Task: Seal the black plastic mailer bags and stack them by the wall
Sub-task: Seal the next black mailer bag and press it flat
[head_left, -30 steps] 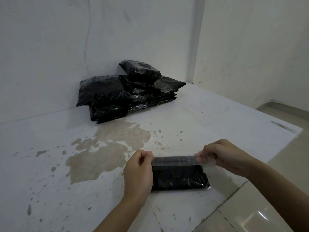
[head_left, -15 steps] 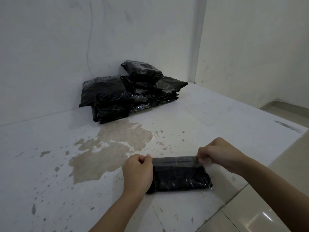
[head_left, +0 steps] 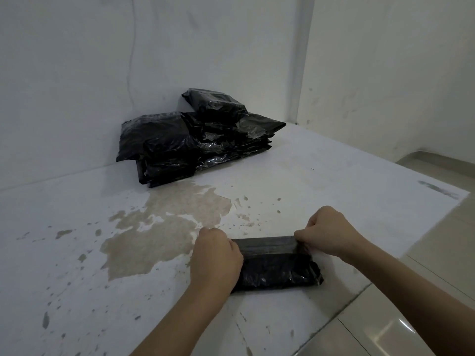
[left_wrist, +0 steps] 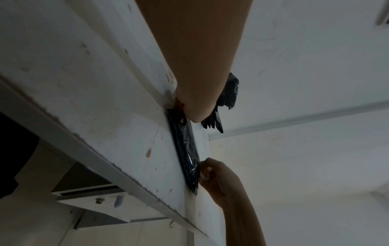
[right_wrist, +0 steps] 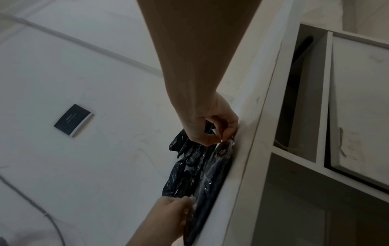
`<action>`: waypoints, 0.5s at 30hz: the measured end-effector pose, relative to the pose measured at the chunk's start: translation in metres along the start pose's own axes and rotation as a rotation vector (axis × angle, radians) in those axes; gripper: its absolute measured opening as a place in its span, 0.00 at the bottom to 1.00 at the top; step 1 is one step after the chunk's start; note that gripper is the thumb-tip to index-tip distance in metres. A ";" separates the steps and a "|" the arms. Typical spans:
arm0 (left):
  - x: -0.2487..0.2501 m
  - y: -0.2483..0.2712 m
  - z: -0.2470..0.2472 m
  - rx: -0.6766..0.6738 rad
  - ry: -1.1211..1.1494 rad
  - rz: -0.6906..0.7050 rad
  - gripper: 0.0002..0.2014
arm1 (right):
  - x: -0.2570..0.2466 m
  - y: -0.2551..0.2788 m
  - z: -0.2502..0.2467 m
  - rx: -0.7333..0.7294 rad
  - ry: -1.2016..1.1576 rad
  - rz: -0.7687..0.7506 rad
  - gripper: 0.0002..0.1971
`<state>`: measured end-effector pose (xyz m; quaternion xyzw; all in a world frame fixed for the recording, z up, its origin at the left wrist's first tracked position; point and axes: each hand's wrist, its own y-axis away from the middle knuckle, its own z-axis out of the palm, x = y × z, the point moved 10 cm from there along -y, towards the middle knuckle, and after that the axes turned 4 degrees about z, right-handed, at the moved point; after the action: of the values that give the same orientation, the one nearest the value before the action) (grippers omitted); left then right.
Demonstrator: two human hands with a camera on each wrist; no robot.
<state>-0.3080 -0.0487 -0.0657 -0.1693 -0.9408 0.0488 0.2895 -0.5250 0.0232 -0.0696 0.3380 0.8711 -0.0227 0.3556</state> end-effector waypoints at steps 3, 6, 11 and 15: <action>0.017 0.002 -0.003 0.003 -0.222 0.090 0.08 | -0.005 0.005 -0.003 0.078 0.128 -0.081 0.10; 0.023 0.006 0.002 0.002 -0.307 0.104 0.10 | -0.014 0.028 -0.017 0.359 0.303 -0.223 0.20; 0.028 0.013 -0.011 0.182 -0.217 0.212 0.28 | -0.022 0.046 0.007 0.418 0.478 -0.413 0.20; 0.044 0.024 -0.018 0.322 -0.411 0.393 0.21 | -0.026 0.047 0.016 0.330 0.527 -0.414 0.08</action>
<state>-0.3250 -0.0111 -0.0322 -0.2863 -0.9092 0.2848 0.1016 -0.4735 0.0400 -0.0559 0.2016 0.9673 -0.1465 0.0479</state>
